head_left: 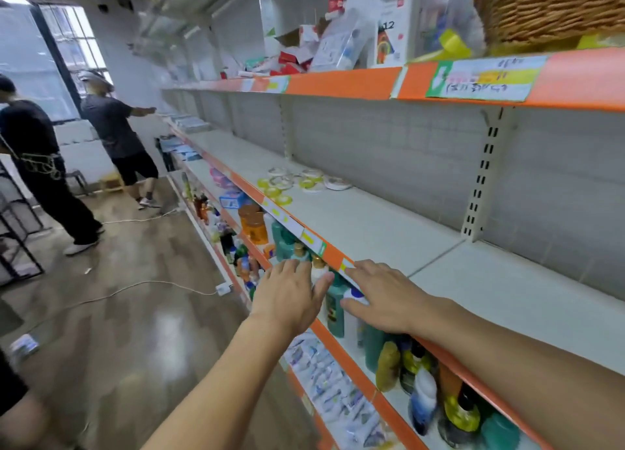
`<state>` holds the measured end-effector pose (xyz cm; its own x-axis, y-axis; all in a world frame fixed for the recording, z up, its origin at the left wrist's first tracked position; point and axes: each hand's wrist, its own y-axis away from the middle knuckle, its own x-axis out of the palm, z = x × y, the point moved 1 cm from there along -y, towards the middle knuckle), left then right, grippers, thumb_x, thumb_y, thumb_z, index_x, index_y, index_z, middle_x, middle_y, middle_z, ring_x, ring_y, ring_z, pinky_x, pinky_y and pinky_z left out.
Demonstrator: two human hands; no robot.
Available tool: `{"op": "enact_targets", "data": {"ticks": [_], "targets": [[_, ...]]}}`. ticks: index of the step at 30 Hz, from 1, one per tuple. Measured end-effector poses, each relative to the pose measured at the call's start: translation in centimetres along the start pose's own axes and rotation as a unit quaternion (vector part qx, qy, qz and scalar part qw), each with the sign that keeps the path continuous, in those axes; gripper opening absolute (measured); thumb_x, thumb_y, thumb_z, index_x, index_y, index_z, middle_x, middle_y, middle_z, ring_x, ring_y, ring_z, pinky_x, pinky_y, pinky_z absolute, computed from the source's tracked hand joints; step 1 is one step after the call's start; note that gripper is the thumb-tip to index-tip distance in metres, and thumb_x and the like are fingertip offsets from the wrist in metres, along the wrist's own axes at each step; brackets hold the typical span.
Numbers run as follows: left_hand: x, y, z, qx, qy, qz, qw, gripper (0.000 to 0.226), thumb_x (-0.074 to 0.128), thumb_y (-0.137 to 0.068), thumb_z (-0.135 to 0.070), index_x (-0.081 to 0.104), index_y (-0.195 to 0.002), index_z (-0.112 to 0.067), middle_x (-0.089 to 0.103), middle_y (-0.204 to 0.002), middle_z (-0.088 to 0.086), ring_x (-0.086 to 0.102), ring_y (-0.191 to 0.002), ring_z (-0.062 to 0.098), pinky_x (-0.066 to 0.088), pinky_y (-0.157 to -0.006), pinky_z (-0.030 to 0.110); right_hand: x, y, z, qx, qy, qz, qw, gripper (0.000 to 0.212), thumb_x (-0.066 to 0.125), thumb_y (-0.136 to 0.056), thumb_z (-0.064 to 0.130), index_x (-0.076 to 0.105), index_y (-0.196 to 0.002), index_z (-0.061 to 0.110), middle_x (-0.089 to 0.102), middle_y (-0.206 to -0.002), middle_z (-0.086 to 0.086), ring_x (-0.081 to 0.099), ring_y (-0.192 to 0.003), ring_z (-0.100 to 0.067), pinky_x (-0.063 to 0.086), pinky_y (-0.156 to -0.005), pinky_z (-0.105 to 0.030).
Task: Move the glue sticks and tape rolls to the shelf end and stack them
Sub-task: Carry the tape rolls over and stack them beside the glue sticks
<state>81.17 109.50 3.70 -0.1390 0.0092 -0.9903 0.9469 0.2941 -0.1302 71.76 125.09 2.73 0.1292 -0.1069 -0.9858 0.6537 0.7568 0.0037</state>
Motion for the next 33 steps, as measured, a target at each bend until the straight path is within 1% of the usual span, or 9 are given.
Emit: {"op": "enact_targets", "data": {"ticks": [2,4,7,12,15,19,22,28,33], "targets": [[0.6,-2.4,2.9,-0.006,0.002,0.007,1.0,0.062,0.019,-0.099,-0.061,0.05,-0.129,-0.017,0.054,-0.132,0.006,0.046,-0.125,0.027,0.036,-0.105,0.037,0.6,-3.7,0.7,-0.002,-0.005,-0.005,1.0,0.066,0.042,-0.095,0.058,0.03,-0.151,0.027,0.036,-0.149,-0.005,0.038,-0.133,-0.028,0.032,-0.111,-0.038],[1.0,-5.1,5.9,-0.005,0.0,0.009,1.0,0.063,0.018,-0.099,-0.061,0.048,-0.134,-0.017,0.052,-0.134,0.006,0.044,-0.127,0.027,0.034,-0.107,0.037,0.9,-7.4,1.7,0.0,-0.011,-0.008,1.0,0.063,0.044,-0.094,0.056,0.034,-0.149,0.025,0.038,-0.147,-0.005,0.04,-0.132,-0.028,0.033,-0.111,-0.038],[1.1,-9.3,9.8,0.011,-0.006,0.0,1.0,0.065,0.017,-0.099,-0.062,0.049,-0.132,-0.017,0.053,-0.135,0.005,0.045,-0.128,0.025,0.034,-0.108,0.037,1.1,-12.7,3.0,0.01,-0.017,-0.016,1.0,0.063,0.044,-0.096,0.053,0.035,-0.149,0.02,0.034,-0.151,-0.006,0.036,-0.137,-0.029,0.03,-0.113,-0.038],[0.0,-15.8,14.1,0.032,-0.004,0.009,0.999,0.062,0.018,-0.099,-0.06,0.049,-0.131,-0.017,0.052,-0.134,0.007,0.041,-0.13,0.027,0.034,-0.107,0.038,1.2,-19.9,4.3,0.041,-0.048,-0.035,0.997,0.061,0.044,-0.095,0.053,0.038,-0.146,0.021,0.033,-0.153,-0.006,0.036,-0.136,-0.029,0.031,-0.114,-0.039],[0.1,-18.9,15.4,0.048,-0.009,0.017,0.999,0.062,0.019,-0.1,-0.058,0.048,-0.134,-0.015,0.051,-0.137,0.009,0.041,-0.132,0.027,0.032,-0.108,0.037,1.2,-23.1,4.3,0.057,-0.043,-0.033,0.997,0.06,0.044,-0.096,0.052,0.037,-0.147,0.021,0.034,-0.152,-0.007,0.036,-0.137,-0.029,0.03,-0.113,-0.039],[1.4,-23.0,16.7,0.067,0.003,0.026,0.997,0.061,0.02,-0.101,-0.057,0.044,-0.139,-0.016,0.047,-0.142,0.008,0.037,-0.136,0.026,0.03,-0.111,0.037,1.5,-27.5,3.4,0.076,-0.05,-0.049,0.995,0.059,0.045,-0.096,0.053,0.037,-0.148,0.026,0.035,-0.151,-0.003,0.037,-0.136,-0.027,0.03,-0.11,-0.035],[2.7,-26.7,17.7,0.081,0.005,0.03,0.996,0.062,0.021,-0.101,-0.057,0.042,-0.141,-0.016,0.045,-0.144,0.007,0.036,-0.137,0.025,0.028,-0.112,0.036,1.8,-30.9,2.0,0.094,-0.049,-0.051,0.993,0.062,0.044,-0.098,0.054,0.035,-0.15,0.022,0.032,-0.155,-0.003,0.034,-0.139,-0.026,0.027,-0.112,-0.034],[5.2,-34.8,18.6,0.098,0.013,0.056,0.994,0.054,0.026,-0.102,-0.053,0.044,-0.136,-0.015,0.047,-0.14,0.007,0.039,-0.132,0.027,0.032,-0.109,0.038,2.8,-37.1,-0.9,0.134,-0.069,-0.053,0.987,0.066,0.043,-0.099,0.054,0.03,-0.153,0.019,0.03,-0.156,-0.003,0.031,-0.142,-0.025,0.027,-0.115,-0.035],[6.6,-40.2,18.6,0.109,0.008,0.087,0.99,0.05,0.037,-0.101,-0.048,0.044,-0.136,-0.013,0.047,-0.139,0.008,0.041,-0.13,0.028,0.034,-0.108,0.036,3.0,-41.2,-4.2,0.176,-0.076,-0.082,0.978,0.07,0.043,-0.099,0.055,0.026,-0.155,0.017,0.026,-0.16,-0.006,0.028,-0.144,-0.025,0.024,-0.117,-0.034]]}}
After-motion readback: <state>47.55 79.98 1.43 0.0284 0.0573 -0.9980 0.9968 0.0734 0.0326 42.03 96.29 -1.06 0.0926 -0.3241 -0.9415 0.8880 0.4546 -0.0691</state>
